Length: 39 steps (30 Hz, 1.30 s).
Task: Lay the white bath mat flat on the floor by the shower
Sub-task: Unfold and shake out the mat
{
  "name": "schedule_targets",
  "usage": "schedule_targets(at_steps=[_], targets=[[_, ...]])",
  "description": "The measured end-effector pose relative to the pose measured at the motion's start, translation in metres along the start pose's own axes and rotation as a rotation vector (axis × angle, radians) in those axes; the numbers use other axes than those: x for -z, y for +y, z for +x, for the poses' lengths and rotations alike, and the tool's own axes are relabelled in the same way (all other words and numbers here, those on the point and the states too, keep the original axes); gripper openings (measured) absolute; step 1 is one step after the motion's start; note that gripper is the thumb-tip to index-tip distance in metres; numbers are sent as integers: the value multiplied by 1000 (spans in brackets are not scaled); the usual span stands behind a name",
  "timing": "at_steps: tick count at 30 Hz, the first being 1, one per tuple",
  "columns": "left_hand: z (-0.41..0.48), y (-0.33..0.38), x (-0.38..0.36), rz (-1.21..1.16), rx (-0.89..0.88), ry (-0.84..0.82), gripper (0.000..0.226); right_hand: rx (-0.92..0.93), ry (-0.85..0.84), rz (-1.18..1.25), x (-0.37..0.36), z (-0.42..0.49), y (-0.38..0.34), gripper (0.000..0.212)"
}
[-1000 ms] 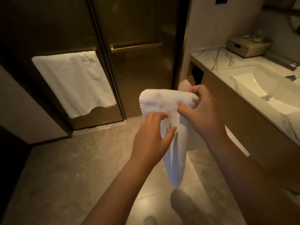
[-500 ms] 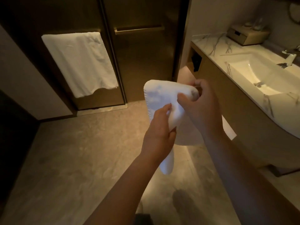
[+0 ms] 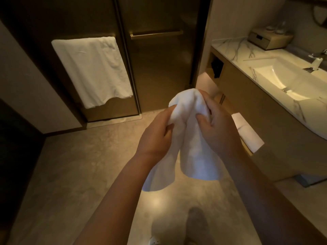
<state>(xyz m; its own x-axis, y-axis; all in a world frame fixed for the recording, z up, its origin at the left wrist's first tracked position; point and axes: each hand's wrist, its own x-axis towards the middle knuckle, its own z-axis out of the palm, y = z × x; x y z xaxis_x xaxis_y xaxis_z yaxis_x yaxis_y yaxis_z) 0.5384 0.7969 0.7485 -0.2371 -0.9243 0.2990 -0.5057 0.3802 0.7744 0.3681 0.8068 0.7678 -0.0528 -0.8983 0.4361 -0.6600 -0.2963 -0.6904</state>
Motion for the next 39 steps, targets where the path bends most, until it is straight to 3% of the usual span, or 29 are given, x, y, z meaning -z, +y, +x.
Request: schedule_targets(at_steps=[6,13,19,27,34,39], targets=[[-8,-19,49,147,-27,103,25,3,55,-185,-28,-7,-11,43],[-11,-27,69,223,-147,18,25,61,38,-209,-56,-20,-16,44],[-14,-36,73,311,-172,-54,25,128,62,-219,-74,-29,-16,26],[-24,-69,92,521,28,-163,28,93,115,-297,-67,-23,-29,18],[-22,-68,100,380,-26,-10,14,39,109,-277,-50,-23,-21,21],[-15,-42,98,318,-164,52,19,-8,-30,-252,-52,-33,-11,28]])
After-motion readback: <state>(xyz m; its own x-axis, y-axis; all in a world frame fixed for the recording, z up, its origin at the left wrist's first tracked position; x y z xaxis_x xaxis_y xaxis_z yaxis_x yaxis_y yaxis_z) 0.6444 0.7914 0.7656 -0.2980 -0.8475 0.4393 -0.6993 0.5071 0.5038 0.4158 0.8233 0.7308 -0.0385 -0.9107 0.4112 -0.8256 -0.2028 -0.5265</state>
